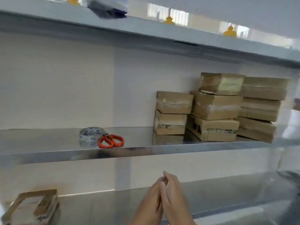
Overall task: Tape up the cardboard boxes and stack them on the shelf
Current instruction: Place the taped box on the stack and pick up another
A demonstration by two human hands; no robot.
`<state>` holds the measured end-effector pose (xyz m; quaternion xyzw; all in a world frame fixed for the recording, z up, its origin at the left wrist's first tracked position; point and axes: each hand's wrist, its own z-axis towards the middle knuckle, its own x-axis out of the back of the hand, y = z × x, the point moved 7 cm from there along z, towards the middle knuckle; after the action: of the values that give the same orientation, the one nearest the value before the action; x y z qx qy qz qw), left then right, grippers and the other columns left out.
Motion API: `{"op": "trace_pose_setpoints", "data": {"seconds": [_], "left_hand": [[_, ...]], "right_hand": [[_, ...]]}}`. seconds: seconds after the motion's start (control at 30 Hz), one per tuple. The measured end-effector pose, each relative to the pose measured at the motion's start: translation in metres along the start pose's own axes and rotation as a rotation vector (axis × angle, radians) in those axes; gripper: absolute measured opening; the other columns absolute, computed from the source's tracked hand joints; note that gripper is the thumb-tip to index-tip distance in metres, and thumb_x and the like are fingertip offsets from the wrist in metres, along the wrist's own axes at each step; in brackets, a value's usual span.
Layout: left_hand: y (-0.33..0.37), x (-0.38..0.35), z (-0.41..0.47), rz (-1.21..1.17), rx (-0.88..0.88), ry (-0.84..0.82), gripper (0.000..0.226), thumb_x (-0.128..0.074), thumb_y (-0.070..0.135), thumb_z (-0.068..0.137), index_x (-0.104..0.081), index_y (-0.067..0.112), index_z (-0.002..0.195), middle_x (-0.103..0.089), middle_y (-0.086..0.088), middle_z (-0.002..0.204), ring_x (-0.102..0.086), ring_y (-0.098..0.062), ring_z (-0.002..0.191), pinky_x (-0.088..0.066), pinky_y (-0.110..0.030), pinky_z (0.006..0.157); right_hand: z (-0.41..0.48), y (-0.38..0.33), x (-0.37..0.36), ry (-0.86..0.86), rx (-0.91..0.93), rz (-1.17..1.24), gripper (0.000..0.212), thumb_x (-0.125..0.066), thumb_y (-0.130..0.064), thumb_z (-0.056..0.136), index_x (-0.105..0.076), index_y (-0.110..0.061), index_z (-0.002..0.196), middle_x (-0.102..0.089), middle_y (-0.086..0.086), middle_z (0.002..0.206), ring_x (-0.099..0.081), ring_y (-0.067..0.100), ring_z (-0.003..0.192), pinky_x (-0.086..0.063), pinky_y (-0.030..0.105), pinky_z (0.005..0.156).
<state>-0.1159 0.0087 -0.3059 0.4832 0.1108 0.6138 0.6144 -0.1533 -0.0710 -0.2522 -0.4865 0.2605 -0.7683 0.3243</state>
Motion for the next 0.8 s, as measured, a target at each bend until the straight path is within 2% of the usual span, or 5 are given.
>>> {"op": "trace_pose_setpoints", "data": {"seconds": [0.1, 0.27, 0.5, 0.63, 0.8], "left_hand": [[0.109, -0.001, 0.032, 0.122, -0.196, -0.017, 0.053, -0.041, 0.029, 0.104, -0.016, 0.043, 0.148, -0.022, 0.036, 0.151, -0.019, 0.019, 0.140, -0.019, -0.010, 0.115], [0.154, 0.045, 0.110, 0.347, -0.253, 0.171, 0.051, -0.037, 0.014, 0.107, -0.029, 0.025, 0.156, -0.022, 0.018, 0.162, -0.009, 0.007, 0.149, -0.008, -0.021, 0.123], [0.136, 0.138, 0.197, 0.519, -0.083, 0.371, 0.053, -0.032, 0.021, 0.107, -0.020, 0.016, 0.159, -0.018, 0.001, 0.166, -0.012, -0.011, 0.153, -0.010, -0.039, 0.126], [0.116, 0.153, 0.233, 0.435, 0.027, 0.353, 0.057, -0.028, 0.029, 0.109, -0.007, 0.014, 0.160, -0.007, 0.000, 0.168, -0.005, -0.013, 0.154, -0.003, -0.030, 0.125], [0.098, 0.145, 0.265, -0.005, 0.211, 0.312, 0.073, -0.032, 0.050, 0.105, 0.002, 0.017, 0.160, -0.004, 0.000, 0.168, -0.007, -0.016, 0.154, -0.008, -0.031, 0.122]], "right_hand": [[0.010, -0.002, 0.074, 0.163, 0.032, -0.050, 0.029, -0.035, -0.043, 0.104, -0.039, -0.041, 0.132, -0.047, -0.021, 0.127, -0.049, -0.004, 0.117, -0.038, 0.004, 0.088], [0.059, -0.045, 0.157, 0.329, 0.186, -0.123, 0.041, -0.037, -0.035, 0.106, -0.042, -0.024, 0.145, -0.045, -0.016, 0.134, -0.040, -0.011, 0.115, -0.027, -0.005, 0.088], [0.152, -0.068, 0.189, 0.329, 0.168, -0.100, 0.054, -0.036, -0.036, 0.107, -0.026, -0.014, 0.156, -0.035, -0.002, 0.154, -0.038, 0.014, 0.139, -0.031, 0.023, 0.107], [0.198, -0.061, 0.186, 0.318, 0.053, -0.070, 0.057, -0.037, -0.038, 0.106, -0.025, -0.012, 0.156, -0.033, 0.003, 0.153, -0.038, 0.021, 0.140, -0.033, 0.032, 0.110], [0.234, -0.055, 0.173, 0.305, -0.051, -0.022, 0.058, -0.042, -0.037, 0.105, -0.027, -0.009, 0.154, -0.034, 0.012, 0.152, -0.038, 0.029, 0.140, -0.031, 0.034, 0.112]]}}
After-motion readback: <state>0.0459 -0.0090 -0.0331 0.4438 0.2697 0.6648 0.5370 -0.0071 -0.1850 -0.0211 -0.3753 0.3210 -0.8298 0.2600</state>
